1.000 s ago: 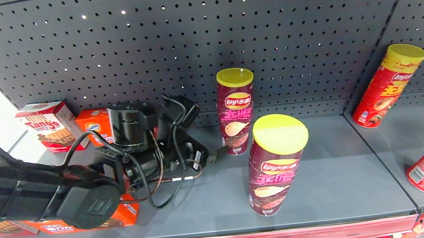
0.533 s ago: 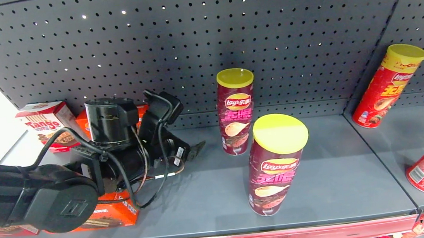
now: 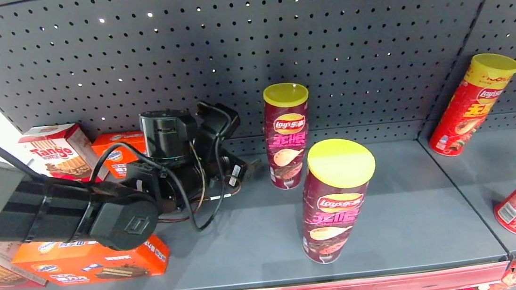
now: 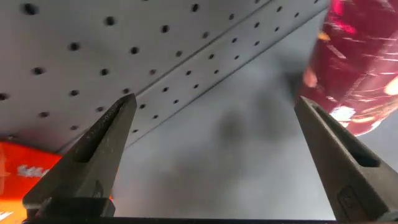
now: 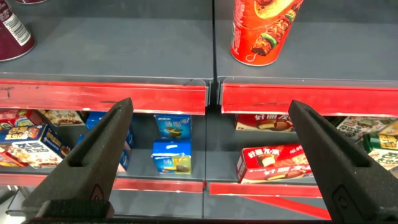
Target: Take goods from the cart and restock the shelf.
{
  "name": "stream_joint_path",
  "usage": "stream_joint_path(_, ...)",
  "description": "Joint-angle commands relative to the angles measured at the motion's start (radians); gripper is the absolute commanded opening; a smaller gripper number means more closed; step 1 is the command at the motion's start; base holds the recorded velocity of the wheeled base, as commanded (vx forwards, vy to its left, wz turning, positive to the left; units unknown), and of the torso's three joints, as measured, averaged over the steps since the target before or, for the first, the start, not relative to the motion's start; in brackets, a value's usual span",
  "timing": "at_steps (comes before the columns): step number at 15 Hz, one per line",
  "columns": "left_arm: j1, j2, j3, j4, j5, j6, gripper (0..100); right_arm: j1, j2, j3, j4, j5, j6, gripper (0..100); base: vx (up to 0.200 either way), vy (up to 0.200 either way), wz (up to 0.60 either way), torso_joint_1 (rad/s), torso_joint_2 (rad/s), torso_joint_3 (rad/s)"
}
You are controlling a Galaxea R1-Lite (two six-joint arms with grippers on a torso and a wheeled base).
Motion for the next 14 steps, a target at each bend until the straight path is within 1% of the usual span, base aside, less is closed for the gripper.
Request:
stream_joint_path(1, -0.009, 0.015, -0.008, -0.001, 0.000, -0.001, 100, 0.000, 0.000, 0.000, 0.000, 0.001, 0.000, 100, 0.000, 0.000, 0.00, 0.000, 0.00, 0.000)
stream_joint_path(9, -0.025, 0.048, -0.052, 0.010, 0.000, -0.002, 100, 0.000, 0.000, 0.000, 0.000, 0.001, 0.000, 100, 0.000, 0.000, 0.00, 0.000, 0.00, 0.000)
stream_joint_path(14, -0.032, 0.049, -0.051, 0.010, 0.000, -0.004, 100, 0.000, 0.000, 0.000, 0.000, 0.001, 0.000, 100, 0.000, 0.000, 0.00, 0.000, 0.00, 0.000)
